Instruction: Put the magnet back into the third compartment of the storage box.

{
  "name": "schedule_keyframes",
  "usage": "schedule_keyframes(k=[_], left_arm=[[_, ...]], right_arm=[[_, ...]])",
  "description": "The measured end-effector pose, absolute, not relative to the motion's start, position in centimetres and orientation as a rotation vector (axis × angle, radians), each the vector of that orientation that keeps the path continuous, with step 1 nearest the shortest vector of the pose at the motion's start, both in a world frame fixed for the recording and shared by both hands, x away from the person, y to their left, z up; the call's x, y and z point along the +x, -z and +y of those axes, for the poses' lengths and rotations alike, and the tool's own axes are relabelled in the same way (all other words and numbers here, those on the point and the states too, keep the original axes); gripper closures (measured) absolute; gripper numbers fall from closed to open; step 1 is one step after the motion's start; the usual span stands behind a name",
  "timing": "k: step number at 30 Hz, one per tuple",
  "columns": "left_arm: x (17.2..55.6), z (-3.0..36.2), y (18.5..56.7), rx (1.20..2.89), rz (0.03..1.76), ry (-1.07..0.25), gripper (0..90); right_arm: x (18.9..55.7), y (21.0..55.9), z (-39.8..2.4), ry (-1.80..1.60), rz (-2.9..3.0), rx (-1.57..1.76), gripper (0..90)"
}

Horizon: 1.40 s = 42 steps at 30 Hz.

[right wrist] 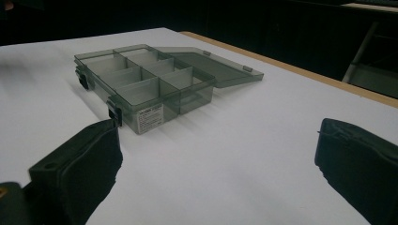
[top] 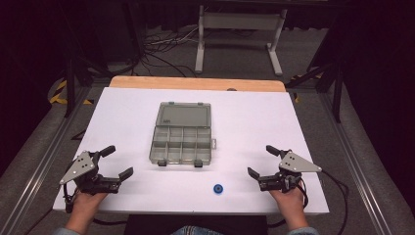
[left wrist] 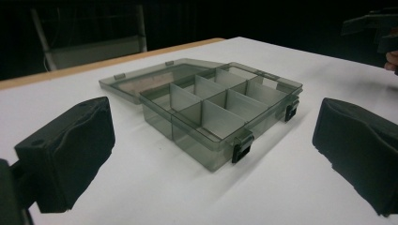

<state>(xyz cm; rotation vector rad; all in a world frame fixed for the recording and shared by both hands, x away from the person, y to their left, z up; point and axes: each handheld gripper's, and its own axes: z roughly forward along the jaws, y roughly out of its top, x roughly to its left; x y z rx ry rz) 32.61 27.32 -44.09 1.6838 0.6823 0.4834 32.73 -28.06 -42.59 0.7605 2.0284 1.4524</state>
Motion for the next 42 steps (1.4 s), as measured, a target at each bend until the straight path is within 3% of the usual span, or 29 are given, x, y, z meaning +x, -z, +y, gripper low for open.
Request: schedule_keyframes(k=[20,42], left_arm=[[32.6,26.8,44.4,1.66,0.608,-0.492,0.0],[32.4,26.6,44.2,1.668,0.623,-0.5,0.1]], right_arm=[[32.5,42.0,-27.8,-1.461,2.048,0.746,1.2],[32.5,40.9,-22.9,-1.542,2.147,0.603,1.7]])
